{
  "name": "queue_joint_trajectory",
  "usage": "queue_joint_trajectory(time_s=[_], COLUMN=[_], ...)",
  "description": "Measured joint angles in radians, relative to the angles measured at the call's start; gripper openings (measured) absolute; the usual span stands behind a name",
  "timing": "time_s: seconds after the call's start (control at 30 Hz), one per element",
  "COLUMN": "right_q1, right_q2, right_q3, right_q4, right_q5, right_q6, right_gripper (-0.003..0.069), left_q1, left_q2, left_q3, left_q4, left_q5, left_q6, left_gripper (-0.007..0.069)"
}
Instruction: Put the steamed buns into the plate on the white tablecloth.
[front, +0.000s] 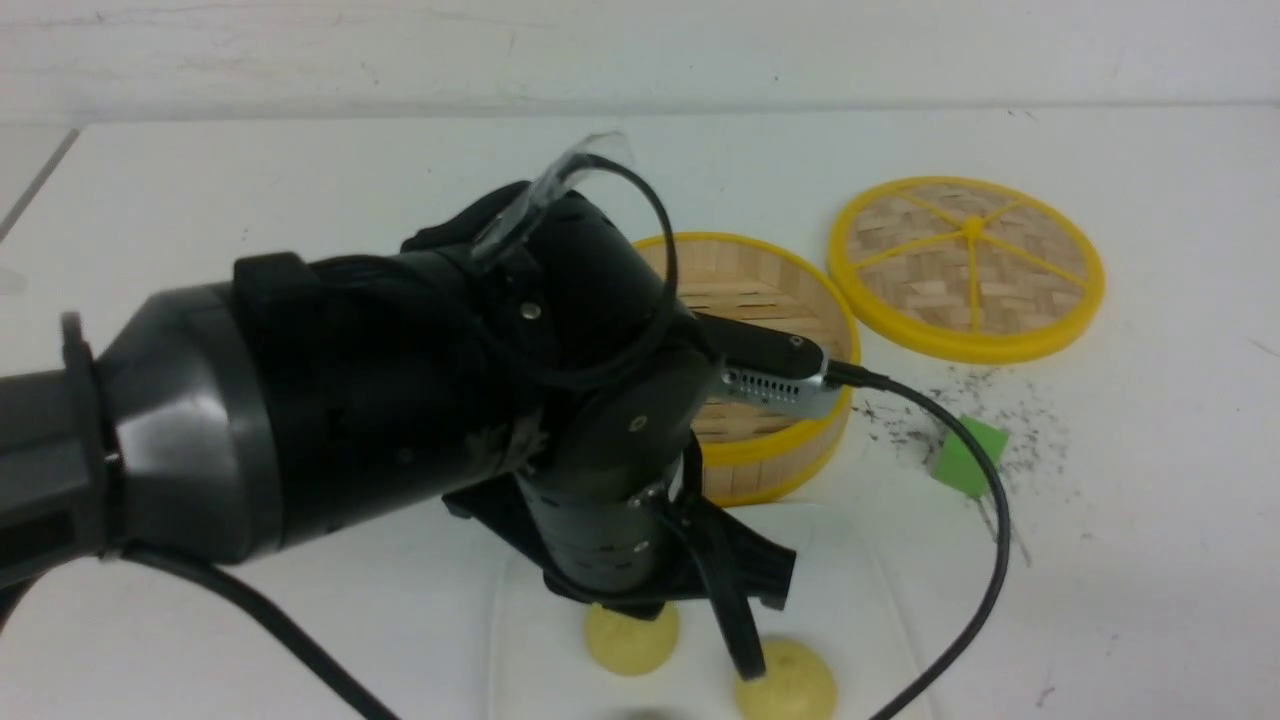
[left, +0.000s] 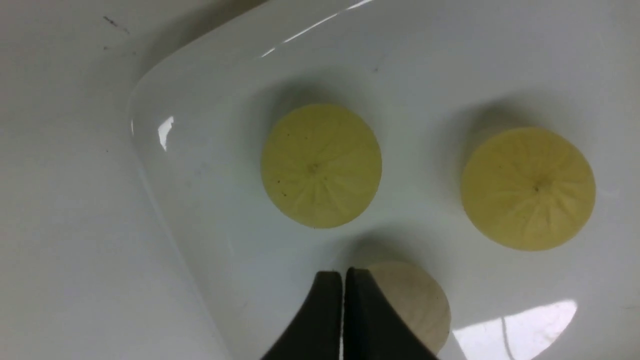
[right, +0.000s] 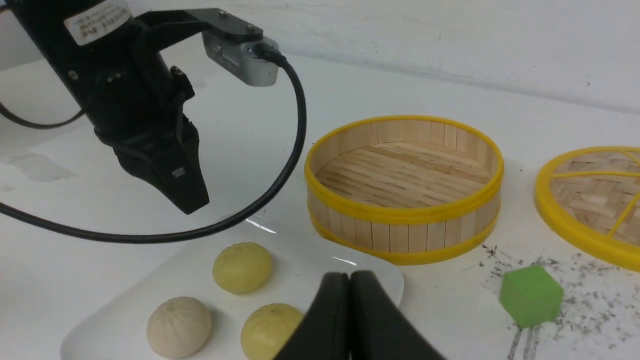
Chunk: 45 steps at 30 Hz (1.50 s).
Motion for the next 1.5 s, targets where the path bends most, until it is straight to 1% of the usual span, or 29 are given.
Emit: queue_joint_trajectory(time_s=[0.3,0.4,0.47,0.6,0.67,0.7,0.77,0.8,0.83,0.87,0.97,1.07,1.13,1.3,1.33,1.4,1.5], right_q1=[-0.001,-0.048,-0.094,-0.254,-0.352,-0.377,-0.460,-0.466,-0.507,-0.517,-0.592,-0.637,-0.658,-0.666,-0.666,-0.666,-0.666], right_q2=[0.000,0.000,-0.001,-0.029,-0.049,-0.056,-0.067,-0.068,-0.070,-0.071,-0.073,-0.073,-0.073,-0.073,-0.073,-0.073,-0.073], right_q3=[0.021,0.041,0.060,0.157,0.224,0.242,0.296,0.300,0.309,0.309,0.312,0.312,0.312,0.312,0.312,0.312,0.312], right_q4=[0.000,0.000,0.000,0.000,0.000,0.000,0.000,0.000,-0.001,-0.001,-0.001,-0.001,-0.001,-0.001,-0.001,-0.002,-0.003], right_q5=[-0.001,-0.006,-0.011,-0.024,-0.024,-0.022,-0.015,-0.013,-0.027,-0.029,-0.039,-0.039,-0.039,-0.039,-0.039,-0.039,-0.039], right_q6=[0.000,0.000,0.000,0.000,0.000,0.000,0.000,0.000,0.000,0.000,0.000,0.000,0.000,0.000,0.000,0.000,0.000], right_gripper=[0.0023,0.0027,0.0029,0.0036,0.0038,0.0041,0.0044,0.0044,0.0046,0.0046,0.0050,0.0055,0.0058,0.0066,0.0068,0.0072,0.0076], left_q1=[0.000,0.000,0.000,0.000,0.000,0.000,0.000,0.000,0.000,0.000,0.000,0.000,0.000,0.000,0.000,0.000,0.000], left_q2=[0.000,0.000,0.000,0.000,0.000,0.000,0.000,0.000,0.000,0.000,-0.003,-0.021,-0.058,-0.168,-0.202,-0.311,-0.416], left_q3=[0.000,0.000,0.000,0.000,0.000,0.000,0.000,0.000,0.000,0.000,0.000,0.000,0.000,0.000,0.000,0.000,0.000], left_q4=[0.007,0.013,0.021,0.033,0.035,0.038,0.047,0.049,0.059,0.060,0.074,0.075,0.076,0.091,0.097,0.114,0.136], left_q5=[0.000,-0.001,-0.001,-0.001,-0.001,-0.001,-0.003,-0.005,-0.008,-0.009,-0.013,-0.014,-0.014,0.013,0.032,0.120,0.202], left_q6=[0.000,0.000,0.000,0.000,0.000,0.000,0.000,0.000,0.000,0.000,0.000,0.000,0.000,0.023,0.039,0.093,0.128], left_gripper=[0.0036,0.0035,0.0035,0.0035,0.0035,0.0035,0.0035,0.0035,0.0035,0.0035,0.0035,0.0032,0.0025,0.0018,0.0018,0.0018,0.0017])
